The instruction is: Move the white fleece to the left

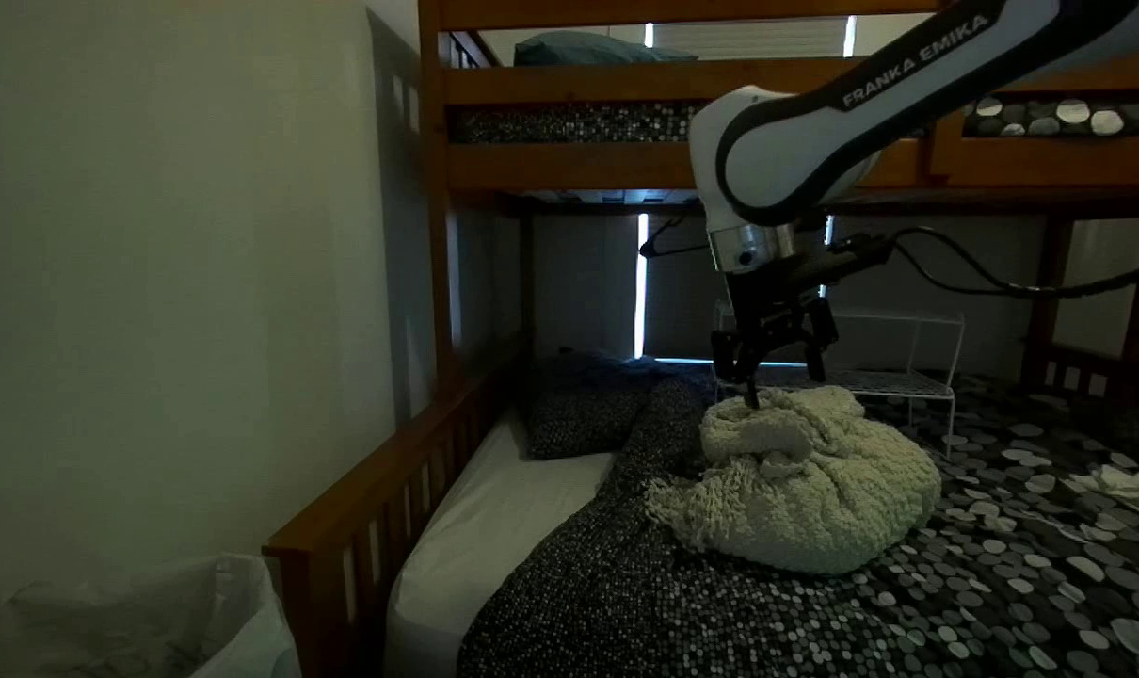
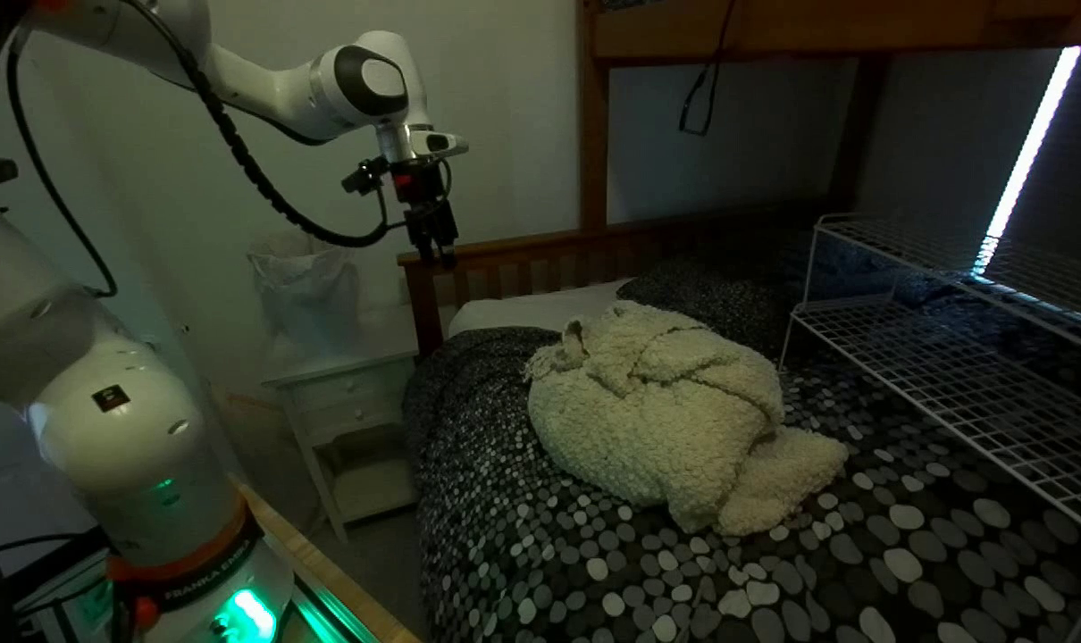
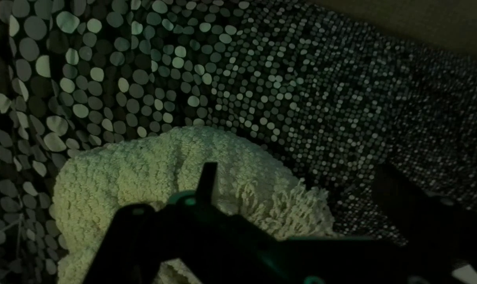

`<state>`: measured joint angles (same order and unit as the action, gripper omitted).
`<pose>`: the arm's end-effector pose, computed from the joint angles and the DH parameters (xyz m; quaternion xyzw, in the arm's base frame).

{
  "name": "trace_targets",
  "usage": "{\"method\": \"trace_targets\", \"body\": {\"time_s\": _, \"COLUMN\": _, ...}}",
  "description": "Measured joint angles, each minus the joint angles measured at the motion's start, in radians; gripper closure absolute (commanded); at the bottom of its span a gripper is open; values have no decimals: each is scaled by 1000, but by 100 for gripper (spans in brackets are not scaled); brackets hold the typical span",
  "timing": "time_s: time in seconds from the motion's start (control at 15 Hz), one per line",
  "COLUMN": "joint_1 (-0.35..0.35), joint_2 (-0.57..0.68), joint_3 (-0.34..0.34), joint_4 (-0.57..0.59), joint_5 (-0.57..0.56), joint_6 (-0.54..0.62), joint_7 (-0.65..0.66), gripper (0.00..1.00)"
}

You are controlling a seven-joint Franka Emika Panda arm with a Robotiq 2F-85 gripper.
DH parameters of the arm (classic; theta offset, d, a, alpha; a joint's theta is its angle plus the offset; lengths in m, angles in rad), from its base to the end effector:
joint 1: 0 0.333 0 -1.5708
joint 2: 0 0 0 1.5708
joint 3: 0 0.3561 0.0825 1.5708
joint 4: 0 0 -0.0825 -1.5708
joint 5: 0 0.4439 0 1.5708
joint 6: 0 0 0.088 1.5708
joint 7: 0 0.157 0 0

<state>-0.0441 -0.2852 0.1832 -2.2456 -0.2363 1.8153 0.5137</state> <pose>0.4863 0.0391 0.4402 0.9758 -0.1529 -0.0277 0.1540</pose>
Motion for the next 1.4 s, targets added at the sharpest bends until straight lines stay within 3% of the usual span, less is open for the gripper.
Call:
{"method": "trace_targets", "body": {"time_s": 0.47, "joint_1": -22, "joint_2": 214, "joint_3": -38, "joint_4": 1, "joint_5": -157, "joint_6": 183, "joint_7": 449, "gripper": 0}}
{"method": "trace_targets", "body": {"time_s": 0.87, "joint_1": -15, "joint_2": 400, "joint_3": -131, "joint_4": 58, "joint_5": -348, "joint_6": 209, "joint_7": 797, "gripper": 0}}
{"method": "trace_targets", "body": {"time_s": 1.4, "joint_1": 1, "joint_2": 461, "joint_3": -159, "joint_4": 103, "joint_5": -364, "joint_6": 211, "joint_7": 840, "gripper": 0}}
